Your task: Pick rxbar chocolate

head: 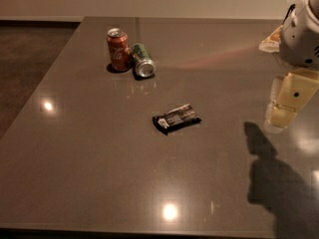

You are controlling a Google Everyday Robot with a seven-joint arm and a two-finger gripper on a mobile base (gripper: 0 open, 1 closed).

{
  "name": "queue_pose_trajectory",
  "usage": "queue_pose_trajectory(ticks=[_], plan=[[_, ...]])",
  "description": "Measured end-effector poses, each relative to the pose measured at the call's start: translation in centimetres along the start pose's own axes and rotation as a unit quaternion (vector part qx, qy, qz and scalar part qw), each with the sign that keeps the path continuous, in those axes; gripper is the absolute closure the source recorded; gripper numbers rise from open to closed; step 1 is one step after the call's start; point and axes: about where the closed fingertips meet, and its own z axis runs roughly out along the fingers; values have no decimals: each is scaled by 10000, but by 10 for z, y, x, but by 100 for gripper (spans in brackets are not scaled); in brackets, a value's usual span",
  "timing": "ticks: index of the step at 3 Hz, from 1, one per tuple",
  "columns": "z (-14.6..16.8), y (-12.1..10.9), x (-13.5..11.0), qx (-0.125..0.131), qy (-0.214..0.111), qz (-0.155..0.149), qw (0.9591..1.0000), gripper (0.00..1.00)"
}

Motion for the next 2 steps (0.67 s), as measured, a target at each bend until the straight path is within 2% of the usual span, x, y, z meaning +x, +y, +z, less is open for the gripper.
queue_pose_trajectory(ticks=[1, 2], plan=[[10, -4, -18, -164, -66, -257, 9995, 0], [46, -7, -55, -520, -200, -893, 9944, 0]])
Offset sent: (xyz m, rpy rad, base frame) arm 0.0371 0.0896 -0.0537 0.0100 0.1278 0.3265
